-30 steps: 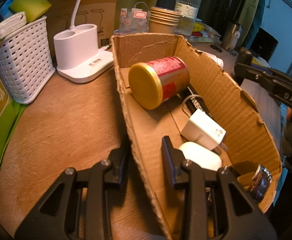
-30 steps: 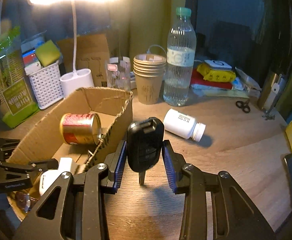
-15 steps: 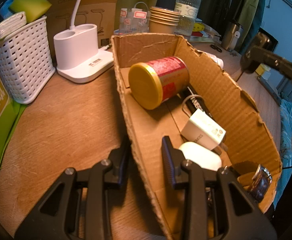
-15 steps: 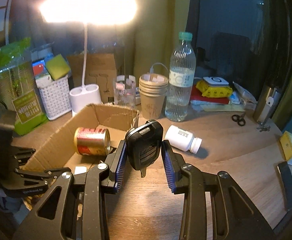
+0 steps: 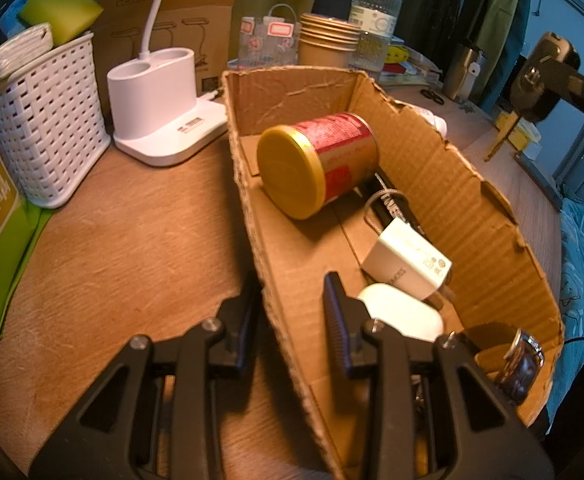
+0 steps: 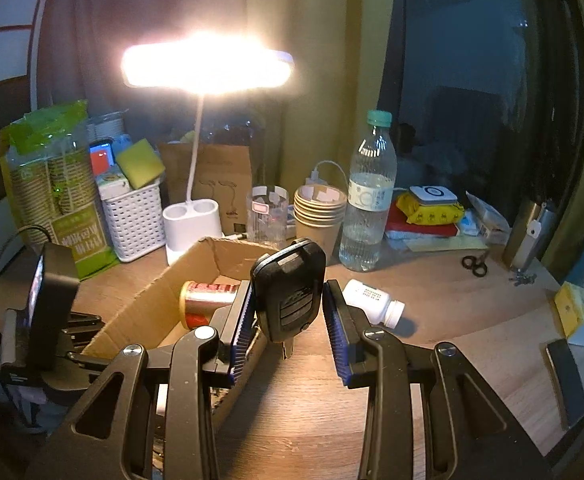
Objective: Organize rigid objects
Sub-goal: 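Lift the black car key over the box and open the right gripper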
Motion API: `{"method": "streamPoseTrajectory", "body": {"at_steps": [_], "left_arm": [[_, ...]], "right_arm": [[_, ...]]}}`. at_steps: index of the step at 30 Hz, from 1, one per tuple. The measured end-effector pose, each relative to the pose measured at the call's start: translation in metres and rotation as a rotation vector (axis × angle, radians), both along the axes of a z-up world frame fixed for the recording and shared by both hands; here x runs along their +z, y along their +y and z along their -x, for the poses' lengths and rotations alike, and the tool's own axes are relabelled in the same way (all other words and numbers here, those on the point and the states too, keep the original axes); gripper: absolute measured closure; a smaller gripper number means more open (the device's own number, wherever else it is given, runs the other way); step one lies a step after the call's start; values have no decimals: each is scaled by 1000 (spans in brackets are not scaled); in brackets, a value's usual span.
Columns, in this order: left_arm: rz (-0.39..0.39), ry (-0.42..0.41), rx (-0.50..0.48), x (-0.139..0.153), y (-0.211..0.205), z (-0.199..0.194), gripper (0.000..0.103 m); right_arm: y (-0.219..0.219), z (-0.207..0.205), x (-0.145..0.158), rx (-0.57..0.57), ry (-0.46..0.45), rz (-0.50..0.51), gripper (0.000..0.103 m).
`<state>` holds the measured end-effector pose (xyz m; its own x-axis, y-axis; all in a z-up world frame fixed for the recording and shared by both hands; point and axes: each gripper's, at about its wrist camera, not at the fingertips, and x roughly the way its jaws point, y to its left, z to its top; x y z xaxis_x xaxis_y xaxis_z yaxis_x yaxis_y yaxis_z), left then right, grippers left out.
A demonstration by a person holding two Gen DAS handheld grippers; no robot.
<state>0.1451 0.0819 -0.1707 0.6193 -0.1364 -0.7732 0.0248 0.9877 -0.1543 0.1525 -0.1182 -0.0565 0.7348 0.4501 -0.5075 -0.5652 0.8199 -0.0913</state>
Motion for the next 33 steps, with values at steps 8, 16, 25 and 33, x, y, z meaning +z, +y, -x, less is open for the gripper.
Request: {"method": "streamPoseTrajectory", "body": {"at_steps": [8,16,25,33], "left_arm": [[0,0,0,0,0,0,69],[0,0,0,0,0,0,69],[1,-1,-2,0,0,0,69],[0,0,-2,-1,0,0,69]], "right_arm": [[8,9,2,35,-8,-1,66],[24,12,-7,79,11,12,67],[35,6,-22,102,47,31,71],[44,-2,-39,108,86,55,71]]}}
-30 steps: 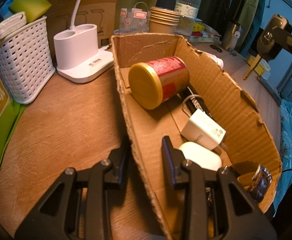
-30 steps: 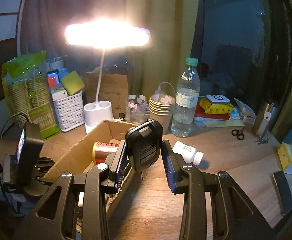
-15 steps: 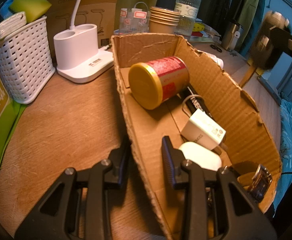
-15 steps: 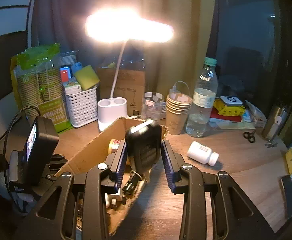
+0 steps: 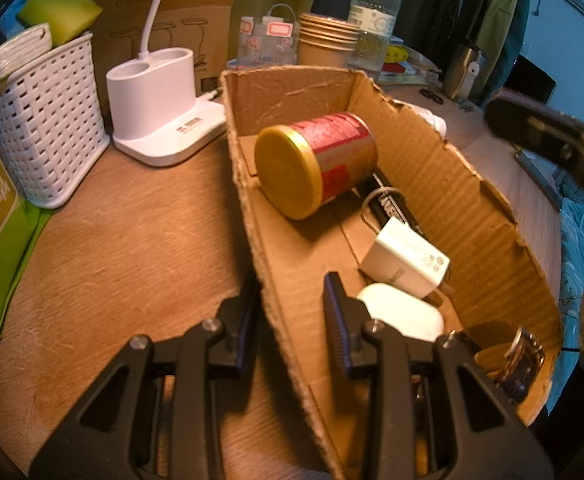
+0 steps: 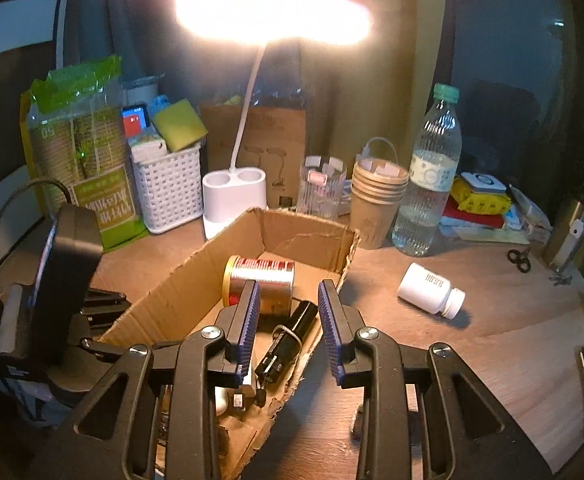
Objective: Organize rigid objects
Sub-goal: 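Lift the black car key over the box and open the right gripper, then move the right gripper to the black Honda key fob and grasp it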
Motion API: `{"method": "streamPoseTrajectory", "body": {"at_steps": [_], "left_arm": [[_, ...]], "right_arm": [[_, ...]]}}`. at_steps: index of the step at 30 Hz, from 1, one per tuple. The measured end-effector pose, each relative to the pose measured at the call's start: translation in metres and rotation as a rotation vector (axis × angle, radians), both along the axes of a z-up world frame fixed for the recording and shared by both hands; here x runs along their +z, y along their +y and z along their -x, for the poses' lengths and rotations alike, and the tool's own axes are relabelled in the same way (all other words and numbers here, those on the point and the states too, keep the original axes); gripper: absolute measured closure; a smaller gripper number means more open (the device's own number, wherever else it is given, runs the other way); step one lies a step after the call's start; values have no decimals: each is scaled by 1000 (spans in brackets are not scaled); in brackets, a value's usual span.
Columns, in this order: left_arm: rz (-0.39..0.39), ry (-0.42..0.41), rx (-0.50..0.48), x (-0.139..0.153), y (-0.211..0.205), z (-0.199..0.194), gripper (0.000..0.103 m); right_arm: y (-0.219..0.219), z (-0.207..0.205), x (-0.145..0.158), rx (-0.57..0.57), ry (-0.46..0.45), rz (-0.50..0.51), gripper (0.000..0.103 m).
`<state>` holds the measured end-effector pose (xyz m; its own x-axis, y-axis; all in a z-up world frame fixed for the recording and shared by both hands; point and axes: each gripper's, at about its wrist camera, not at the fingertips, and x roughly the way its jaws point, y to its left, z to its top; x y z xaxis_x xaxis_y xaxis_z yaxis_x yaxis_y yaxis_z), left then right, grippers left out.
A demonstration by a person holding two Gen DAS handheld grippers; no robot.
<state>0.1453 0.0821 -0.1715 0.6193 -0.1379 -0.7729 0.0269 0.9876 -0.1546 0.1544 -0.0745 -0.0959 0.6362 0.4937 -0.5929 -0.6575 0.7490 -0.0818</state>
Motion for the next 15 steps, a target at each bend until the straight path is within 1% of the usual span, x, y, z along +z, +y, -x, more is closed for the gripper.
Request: {"method": "streamPoseTrajectory", "body": {"at_steps": [5,6,7,13,15], "left_arm": [[0,0,0,0,0,0,69],[0,-1,0,0,0,0,69],[0,0,0,0,0,0,69],[0,0,0,0,0,0,69],[0,0,0,0,0,0,69]], "right_arm": [[4,-4,-11,4,21,15,71],[3,-5,-11,-1,20,12,73],[2,-6,-11,-3,21,11,77],[-15,-12,-4,-46,12,-6,77],[-27,-18,-2,-81,9,-5,77]]}}
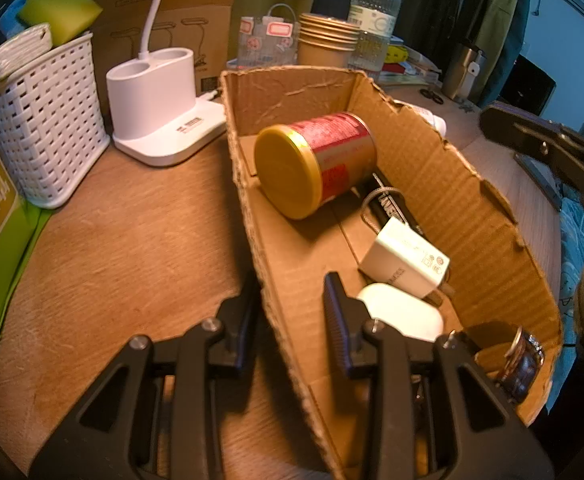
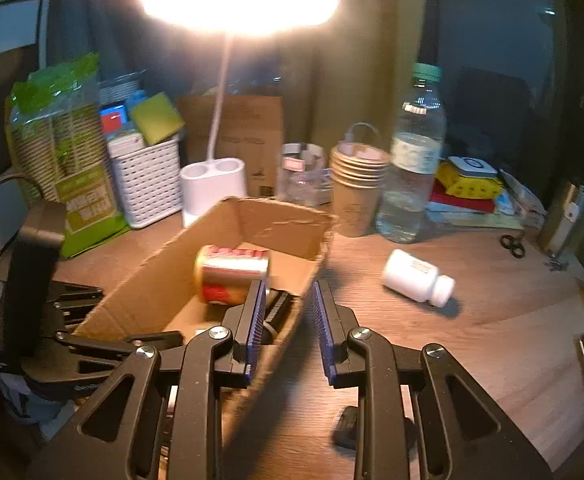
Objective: Organize rigid objects
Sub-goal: 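Move the right gripper to the black Honda key fob and grasp it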
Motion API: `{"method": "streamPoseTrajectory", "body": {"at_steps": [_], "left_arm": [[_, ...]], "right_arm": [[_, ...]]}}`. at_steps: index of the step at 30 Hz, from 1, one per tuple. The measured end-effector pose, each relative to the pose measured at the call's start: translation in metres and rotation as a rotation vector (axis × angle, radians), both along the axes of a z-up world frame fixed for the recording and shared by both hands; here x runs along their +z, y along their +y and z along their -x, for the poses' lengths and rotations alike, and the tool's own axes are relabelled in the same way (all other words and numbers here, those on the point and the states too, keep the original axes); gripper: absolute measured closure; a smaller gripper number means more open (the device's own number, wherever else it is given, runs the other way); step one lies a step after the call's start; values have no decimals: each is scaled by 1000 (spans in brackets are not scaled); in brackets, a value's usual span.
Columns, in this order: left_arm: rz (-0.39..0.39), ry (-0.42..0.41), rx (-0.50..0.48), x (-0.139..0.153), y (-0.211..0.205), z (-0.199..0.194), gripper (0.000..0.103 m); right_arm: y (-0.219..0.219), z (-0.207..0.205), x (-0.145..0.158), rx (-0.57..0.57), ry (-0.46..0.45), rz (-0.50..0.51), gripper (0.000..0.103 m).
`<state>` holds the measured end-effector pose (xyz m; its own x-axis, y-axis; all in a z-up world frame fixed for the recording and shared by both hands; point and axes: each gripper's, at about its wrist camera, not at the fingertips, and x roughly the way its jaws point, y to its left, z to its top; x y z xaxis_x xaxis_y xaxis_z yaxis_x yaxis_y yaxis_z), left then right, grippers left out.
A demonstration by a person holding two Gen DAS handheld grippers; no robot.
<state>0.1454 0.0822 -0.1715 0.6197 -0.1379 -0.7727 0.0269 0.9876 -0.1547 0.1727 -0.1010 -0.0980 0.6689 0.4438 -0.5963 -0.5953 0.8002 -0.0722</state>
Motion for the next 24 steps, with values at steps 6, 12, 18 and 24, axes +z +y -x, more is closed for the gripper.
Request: {"method": "streamPoseTrajectory", "body": {"at_steps": [6,12,18,24], "left_arm": [[0,0,0,0,0,0,69],[0,0,0,0,0,0,69],[0,0,0,0,0,0,69],[0,0,0,0,0,0,69]], "right_arm": [[-35,-19,-9,-110,39,26,75],[-49,-13,-35,-107,113,83,51],[-55,3,-57,-95,146,126,28],[-61,-2,-66,-102,158,128,24]]}}
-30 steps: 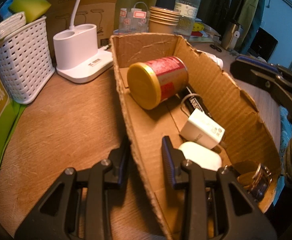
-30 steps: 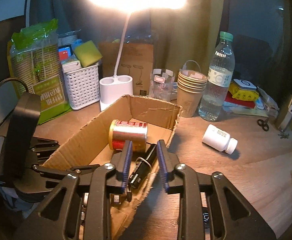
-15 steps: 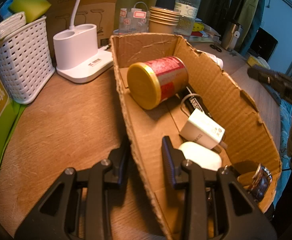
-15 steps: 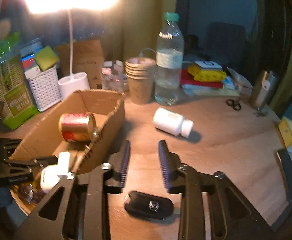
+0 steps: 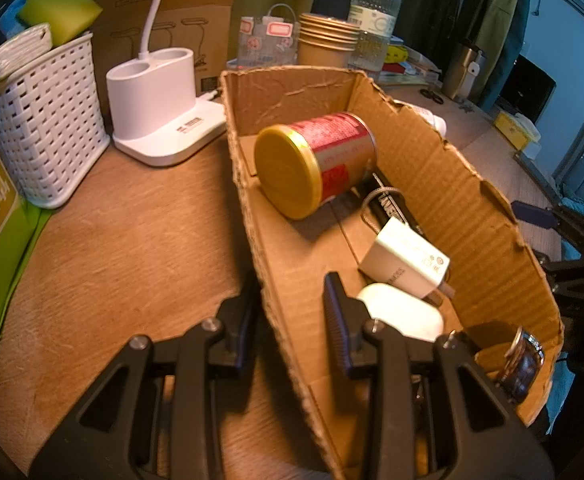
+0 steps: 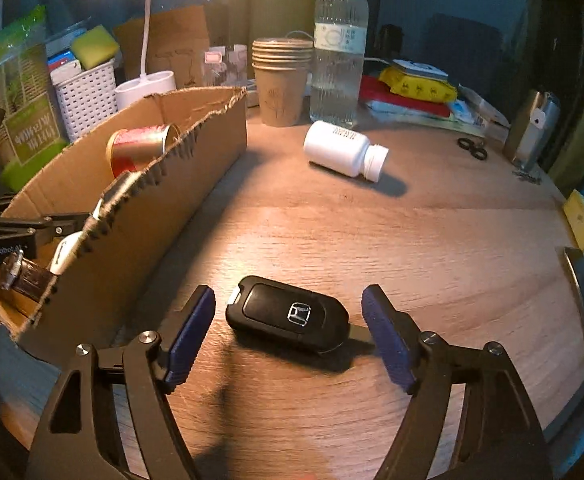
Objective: Organize rigid objects
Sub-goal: 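Move the right gripper to the black Honda key fob and grasp it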
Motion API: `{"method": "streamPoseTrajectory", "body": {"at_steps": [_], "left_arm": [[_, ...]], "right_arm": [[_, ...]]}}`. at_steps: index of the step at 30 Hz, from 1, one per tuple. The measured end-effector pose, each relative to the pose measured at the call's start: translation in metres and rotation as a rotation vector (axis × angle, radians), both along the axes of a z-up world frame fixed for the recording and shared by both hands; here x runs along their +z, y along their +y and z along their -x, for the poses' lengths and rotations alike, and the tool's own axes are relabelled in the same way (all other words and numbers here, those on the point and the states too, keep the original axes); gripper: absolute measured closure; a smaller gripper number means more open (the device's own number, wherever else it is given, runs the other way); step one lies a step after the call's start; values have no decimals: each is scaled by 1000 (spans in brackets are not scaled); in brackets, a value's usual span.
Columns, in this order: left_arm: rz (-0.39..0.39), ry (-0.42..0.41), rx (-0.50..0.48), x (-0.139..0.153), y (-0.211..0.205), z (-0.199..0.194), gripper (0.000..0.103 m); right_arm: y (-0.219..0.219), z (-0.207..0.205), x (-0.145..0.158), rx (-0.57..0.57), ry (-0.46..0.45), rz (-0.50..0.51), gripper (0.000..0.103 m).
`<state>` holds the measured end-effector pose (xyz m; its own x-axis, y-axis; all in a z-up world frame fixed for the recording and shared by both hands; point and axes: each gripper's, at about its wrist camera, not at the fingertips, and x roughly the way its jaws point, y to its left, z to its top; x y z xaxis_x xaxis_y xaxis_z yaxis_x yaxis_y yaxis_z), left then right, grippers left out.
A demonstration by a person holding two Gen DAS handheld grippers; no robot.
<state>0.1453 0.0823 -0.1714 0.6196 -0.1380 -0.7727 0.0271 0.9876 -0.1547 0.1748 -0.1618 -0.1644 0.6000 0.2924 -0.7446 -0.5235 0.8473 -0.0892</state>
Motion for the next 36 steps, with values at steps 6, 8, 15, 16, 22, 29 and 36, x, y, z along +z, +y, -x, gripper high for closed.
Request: {"method": "streamPoseTrajectory", "body": {"at_steps": [6,8,15,16,22,29,36], "left_arm": [[0,0,0,0,0,0,69],[0,0,0,0,0,0,69],[0,0,0,0,0,0,69],[0,0,0,0,0,0,69],[0,0,0,0,0,0,69],[0,0,0,0,0,0,69],[0,0,0,0,0,0,69]], "right_arm": [[2,-7,-8,-8,20,15,24],[4,-9,-11,-15,21,33,24],[6,-12,-14,-27,13,48,31],[5,-12,-14,-28,13,48,31],[3,-10,-12,-30,6,34,31],[2,-8,-5,-25,-12,10,31],[5,-2,12,-6,-52,-19,31]]}}
